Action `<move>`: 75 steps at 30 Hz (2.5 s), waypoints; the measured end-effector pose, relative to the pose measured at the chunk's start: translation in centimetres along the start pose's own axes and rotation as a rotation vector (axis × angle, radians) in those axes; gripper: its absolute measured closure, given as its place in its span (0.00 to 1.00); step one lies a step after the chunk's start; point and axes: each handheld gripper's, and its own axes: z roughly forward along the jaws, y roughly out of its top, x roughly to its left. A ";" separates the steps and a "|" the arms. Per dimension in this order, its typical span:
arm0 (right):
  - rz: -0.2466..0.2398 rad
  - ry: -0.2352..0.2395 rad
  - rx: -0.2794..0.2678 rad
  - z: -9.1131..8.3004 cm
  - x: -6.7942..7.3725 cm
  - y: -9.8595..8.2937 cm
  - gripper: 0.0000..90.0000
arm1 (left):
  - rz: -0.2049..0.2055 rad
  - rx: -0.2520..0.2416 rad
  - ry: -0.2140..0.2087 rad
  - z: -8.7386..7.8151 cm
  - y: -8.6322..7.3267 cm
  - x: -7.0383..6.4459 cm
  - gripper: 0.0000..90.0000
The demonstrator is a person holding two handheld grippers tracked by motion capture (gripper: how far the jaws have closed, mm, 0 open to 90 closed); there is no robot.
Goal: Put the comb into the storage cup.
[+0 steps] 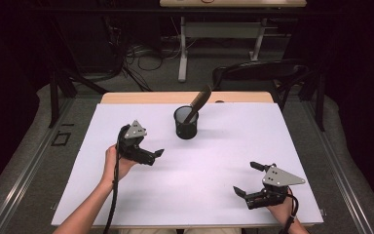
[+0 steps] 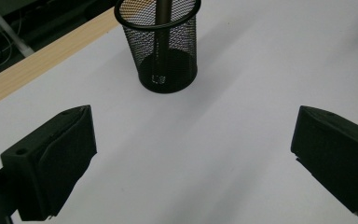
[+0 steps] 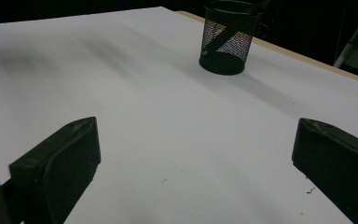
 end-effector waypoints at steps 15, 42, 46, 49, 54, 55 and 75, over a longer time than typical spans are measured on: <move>0.001 0.001 0.005 0.0 0.0 0.0 0.01 | -0.011 0.009 0.012 -2.3 -2.4 -0.8 0.00; 0.003 0.003 0.012 0.2 0.1 0.0 0.01 | -0.066 0.008 0.028 -4.5 -6.5 -2.2 0.00; 0.002 0.004 0.013 0.2 0.1 0.0 0.01 | -0.074 0.006 0.028 -4.7 -7.1 -2.4 0.00; 0.003 0.003 0.013 0.2 0.1 0.0 0.01 | -0.080 0.005 0.030 -4.9 -7.6 -2.6 0.00; 0.002 0.003 0.012 0.2 0.1 0.0 0.01 | -0.088 0.005 0.036 -5.3 -8.2 -2.8 0.00; 0.002 0.003 0.012 0.2 0.1 0.0 0.01 | -0.088 0.008 0.037 -5.3 -8.3 -2.9 0.00; -0.002 0.004 0.017 0.2 0.1 0.0 0.01 | -0.115 -0.007 0.066 -6.2 -10.7 -3.6 0.00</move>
